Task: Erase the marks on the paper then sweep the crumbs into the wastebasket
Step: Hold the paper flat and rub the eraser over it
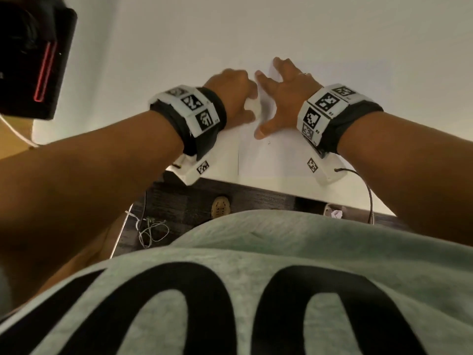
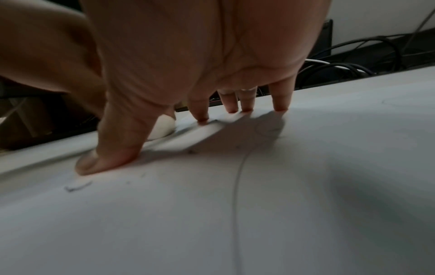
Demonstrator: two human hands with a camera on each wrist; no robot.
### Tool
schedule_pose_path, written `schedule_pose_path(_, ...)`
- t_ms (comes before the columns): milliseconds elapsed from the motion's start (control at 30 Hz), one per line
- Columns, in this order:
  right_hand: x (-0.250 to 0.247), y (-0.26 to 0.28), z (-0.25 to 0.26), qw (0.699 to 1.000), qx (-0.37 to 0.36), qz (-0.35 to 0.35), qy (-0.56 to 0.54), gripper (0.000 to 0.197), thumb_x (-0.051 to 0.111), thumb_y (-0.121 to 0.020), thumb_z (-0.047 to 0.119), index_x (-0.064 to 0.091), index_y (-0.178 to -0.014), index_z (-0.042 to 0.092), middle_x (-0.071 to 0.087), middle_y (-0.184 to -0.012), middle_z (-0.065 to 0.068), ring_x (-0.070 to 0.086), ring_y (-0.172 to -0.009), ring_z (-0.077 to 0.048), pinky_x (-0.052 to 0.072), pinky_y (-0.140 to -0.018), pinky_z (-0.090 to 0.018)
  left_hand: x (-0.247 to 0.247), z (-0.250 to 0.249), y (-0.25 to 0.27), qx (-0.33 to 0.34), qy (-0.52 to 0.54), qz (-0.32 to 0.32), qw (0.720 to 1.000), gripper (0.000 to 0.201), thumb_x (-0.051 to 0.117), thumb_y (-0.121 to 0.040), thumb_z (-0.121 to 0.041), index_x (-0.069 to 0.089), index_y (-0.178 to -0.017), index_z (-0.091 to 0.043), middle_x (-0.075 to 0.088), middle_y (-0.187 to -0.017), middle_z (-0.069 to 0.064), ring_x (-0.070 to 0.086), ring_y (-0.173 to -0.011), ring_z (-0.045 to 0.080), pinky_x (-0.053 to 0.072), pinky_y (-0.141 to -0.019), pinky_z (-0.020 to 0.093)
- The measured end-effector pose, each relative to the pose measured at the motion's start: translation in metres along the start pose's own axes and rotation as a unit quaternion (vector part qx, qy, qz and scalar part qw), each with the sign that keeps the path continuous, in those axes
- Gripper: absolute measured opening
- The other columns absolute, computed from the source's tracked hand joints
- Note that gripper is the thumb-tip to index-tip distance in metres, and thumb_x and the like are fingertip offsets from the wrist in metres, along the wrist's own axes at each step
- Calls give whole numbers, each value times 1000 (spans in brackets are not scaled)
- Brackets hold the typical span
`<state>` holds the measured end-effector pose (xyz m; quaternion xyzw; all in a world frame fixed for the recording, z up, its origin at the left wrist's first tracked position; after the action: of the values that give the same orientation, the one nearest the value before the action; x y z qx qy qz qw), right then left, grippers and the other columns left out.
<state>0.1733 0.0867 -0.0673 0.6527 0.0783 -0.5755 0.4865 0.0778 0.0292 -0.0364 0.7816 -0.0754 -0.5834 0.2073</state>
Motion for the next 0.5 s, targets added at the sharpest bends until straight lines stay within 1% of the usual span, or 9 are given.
schedule_pose_path(67, 0, 0, 1, 1000, 2, 5, 9, 127, 71, -64, 72, -7, -154, 29, -16, -161, -10, -12, -149, -30, 9, -119, -56, 3, -2, 2, 6, -7, 3, 1000, 49, 62, -85, -37, 54, -128, -16, 52, -123, 9, 46, -117, 29, 38, -88, 35)
schedule_pose_path(200, -1, -1, 3, 1000, 4, 1, 5, 128, 71, -63, 72, -7, -154, 29, -16, -161, -10, -12, -149, -32, 9, -118, -58, -11, 1, -4, -16, -8, -30, 999, 47, 61, -86, -37, 55, -127, -16, 51, -126, 10, 45, -120, 30, 38, -92, 37)
schedule_pose_path(233, 0, -1, 2, 1000, 5, 2, 4, 129, 71, -62, 73, -7, -154, 29, -17, -161, -10, -12, -149, -32, 9, -118, -58, -9, -1, -3, -15, -8, -28, 999, 47, 62, -86, -37, 55, -127, -15, 51, -125, 10, 45, -120, 30, 38, -91, 36)
schedule_pose_path(333, 1, -5, 1, 1000, 8, 2, 8, 131, 72, -59, 74, -7, -154, 29, -18, -161, -9, -13, -149, -33, 9, -118, -58, 6, -7, 6, 2, -13, -5, 1000, 47, 63, -85, -36, 56, -127, -15, 52, -122, 10, 47, -116, 29, 36, -83, 32)
schedule_pose_path(367, 1, -5, 1, 1000, 6, 1, 9, 132, 71, -59, 75, -7, -154, 29, -18, -161, -9, -13, -149, -33, 9, -117, -59, 6, -6, 6, 2, -14, -3, 1000, 47, 63, -85, -36, 55, -127, -15, 52, -122, 10, 47, -116, 29, 36, -83, 32)
schedule_pose_path(467, 4, -7, 0, 1000, 4, 3, 6, 133, 71, -58, 76, -9, -154, 29, -20, -161, -9, -14, -148, -33, 6, -117, -58, -12, 6, -2, -32, -7, -31, 999, 47, 62, -85, -36, 55, -127, -15, 51, -125, 11, 45, -120, 32, 38, -92, 38)
schedule_pose_path(500, 4, -8, 0, 1000, 5, 3, 7, 133, 71, -58, 76, -9, -153, 29, -20, -161, -9, -14, -148, -33, 6, -117, -58, -14, 6, -4, -33, -9, -35, 999, 47, 62, -85, -36, 55, -127, -15, 51, -125, 11, 45, -120, 32, 38, -93, 39)
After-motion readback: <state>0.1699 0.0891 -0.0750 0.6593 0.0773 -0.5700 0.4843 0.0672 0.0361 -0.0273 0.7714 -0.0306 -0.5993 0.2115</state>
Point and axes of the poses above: each hand's wrist, its own y-axis away from the middle knuckle, its own x-axis out of the palm, z = x × y, the point moved 7 cm from there along -y, towards the middle knuckle
